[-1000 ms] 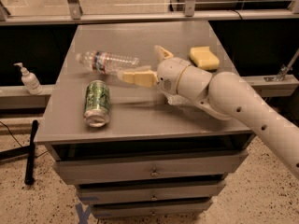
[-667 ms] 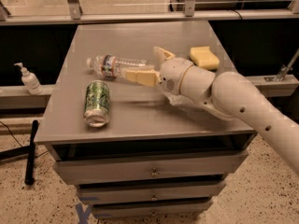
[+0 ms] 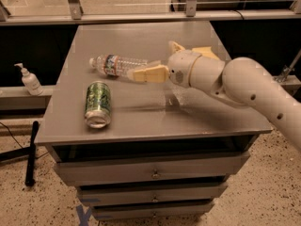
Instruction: Place water bottle upright
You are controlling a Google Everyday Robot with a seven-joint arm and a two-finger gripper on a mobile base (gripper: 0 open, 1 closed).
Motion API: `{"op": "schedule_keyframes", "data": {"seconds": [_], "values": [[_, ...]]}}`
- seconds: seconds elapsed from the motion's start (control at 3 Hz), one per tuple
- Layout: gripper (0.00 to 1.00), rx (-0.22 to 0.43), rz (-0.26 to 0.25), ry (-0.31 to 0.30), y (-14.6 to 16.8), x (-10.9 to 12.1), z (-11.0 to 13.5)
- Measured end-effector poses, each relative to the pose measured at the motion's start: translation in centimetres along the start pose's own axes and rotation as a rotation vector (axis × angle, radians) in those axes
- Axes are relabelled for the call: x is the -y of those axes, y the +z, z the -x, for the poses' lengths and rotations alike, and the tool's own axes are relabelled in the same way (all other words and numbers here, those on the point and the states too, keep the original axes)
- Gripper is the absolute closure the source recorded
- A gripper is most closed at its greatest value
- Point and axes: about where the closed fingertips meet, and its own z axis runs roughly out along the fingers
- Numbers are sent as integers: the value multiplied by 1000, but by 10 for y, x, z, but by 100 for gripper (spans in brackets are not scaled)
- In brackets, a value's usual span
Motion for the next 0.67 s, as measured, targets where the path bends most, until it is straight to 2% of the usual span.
{"op": "schedule_keyframes", "data": {"seconds": [0.67], "values": [[0,-223,48,-17,10,16,13]]}}
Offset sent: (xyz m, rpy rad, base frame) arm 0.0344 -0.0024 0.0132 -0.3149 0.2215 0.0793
